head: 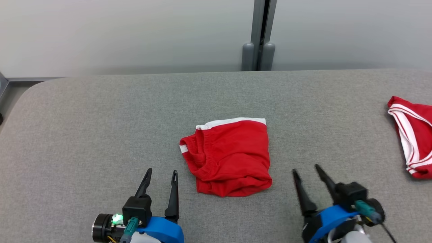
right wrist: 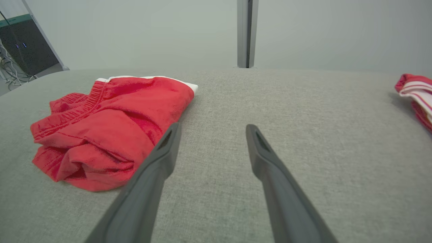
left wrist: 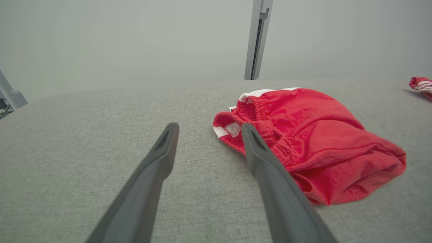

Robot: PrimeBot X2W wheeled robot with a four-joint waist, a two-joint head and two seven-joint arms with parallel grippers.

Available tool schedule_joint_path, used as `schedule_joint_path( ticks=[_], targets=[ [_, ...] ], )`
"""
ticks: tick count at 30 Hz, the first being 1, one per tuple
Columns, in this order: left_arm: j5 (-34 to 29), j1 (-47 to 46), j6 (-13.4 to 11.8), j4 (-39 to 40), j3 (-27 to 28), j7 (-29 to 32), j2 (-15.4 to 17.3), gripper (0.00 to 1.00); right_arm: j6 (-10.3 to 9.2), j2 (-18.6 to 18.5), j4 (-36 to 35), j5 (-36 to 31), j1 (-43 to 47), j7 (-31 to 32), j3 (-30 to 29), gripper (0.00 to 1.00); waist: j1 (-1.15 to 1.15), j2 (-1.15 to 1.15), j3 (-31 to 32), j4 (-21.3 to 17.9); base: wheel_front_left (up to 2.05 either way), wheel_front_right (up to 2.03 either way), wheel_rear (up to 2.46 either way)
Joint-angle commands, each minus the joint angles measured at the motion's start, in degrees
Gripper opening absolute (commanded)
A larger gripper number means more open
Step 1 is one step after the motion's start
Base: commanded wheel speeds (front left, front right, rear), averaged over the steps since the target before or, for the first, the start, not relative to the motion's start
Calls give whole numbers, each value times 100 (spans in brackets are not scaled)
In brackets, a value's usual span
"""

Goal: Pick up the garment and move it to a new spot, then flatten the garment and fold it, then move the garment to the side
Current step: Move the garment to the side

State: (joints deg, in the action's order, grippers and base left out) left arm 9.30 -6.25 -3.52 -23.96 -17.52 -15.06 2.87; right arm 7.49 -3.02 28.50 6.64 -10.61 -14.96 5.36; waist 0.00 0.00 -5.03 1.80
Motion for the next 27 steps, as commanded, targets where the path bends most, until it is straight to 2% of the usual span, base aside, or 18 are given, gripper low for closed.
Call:
schedule_joint_path(
  ticks=[1, 6, 15, 16, 17, 18, 19, 20, 21, 22, 27],
  targets=[
    [40, -62, 3, -3, -29, -14, 4, 100, 0, 9, 65, -33, -121, -28, 145, 100, 0, 0, -39, 38, 0, 0, 0],
    [178, -61, -27, -54, -114, -14, 4, 100, 0, 3, 426, -247, -307, -28, 643, 100, 0, 0, -158, 166, 0, 0, 0],
    [255, -110, -33, -94, -111, -14, 3, 100, 0, 1, 708, -361, -466, -28, 873, 100, 0, 0, -281, 336, 0, 0, 0],
    [254, -122, -33, -89, -109, -14, 3, 100, 0, 1, 714, -365, -467, -28, 878, 96, 0, 0, -291, 345, 0, 0, 0],
    [258, -131, -34, -81, -110, -14, 3, 100, 0, 1, 722, -371, -472, -28, 887, 87, 0, 0, -301, 352, 0, 0, 0],
    [259, -135, -38, -71, -113, -14, 3, 100, 0, 1, 725, -375, -481, -28, 896, 65, 0, 0, -312, 357, 0, 0, 0],
    [267, -140, -31, -54, -119, -14, 3, 100, 0, 1, 722, -375, -496, -28, 905, 49, 0, 0, -324, 360, 0, 0, 0],
    [273, -151, -17, -41, -125, -14, 3, 100, 0, 1, 719, -368, -511, -28, 922, 39, 0, 0, -336, 361, 0, 0, 0],
    [269, -157, -15, -32, -127, -13, 3, 100, 0, 1, 717, -362, -518, -28, 933, 22, 0, 0, -345, 360, 0, 0, 0],
    [271, -170, -15, -27, -134, -14, 3, 100, 0, 1, 733, -344, -513, -28, 955, 0, 0, 0, -356, 357, 0, 0, 0],
    [301, -220, -32, -37, -154, -13, 3, 100, 0, 1, 649, -284, -503, -28, 1033, 0, 0, 0, -378, 313, 0, 0, 0]
  ],
)
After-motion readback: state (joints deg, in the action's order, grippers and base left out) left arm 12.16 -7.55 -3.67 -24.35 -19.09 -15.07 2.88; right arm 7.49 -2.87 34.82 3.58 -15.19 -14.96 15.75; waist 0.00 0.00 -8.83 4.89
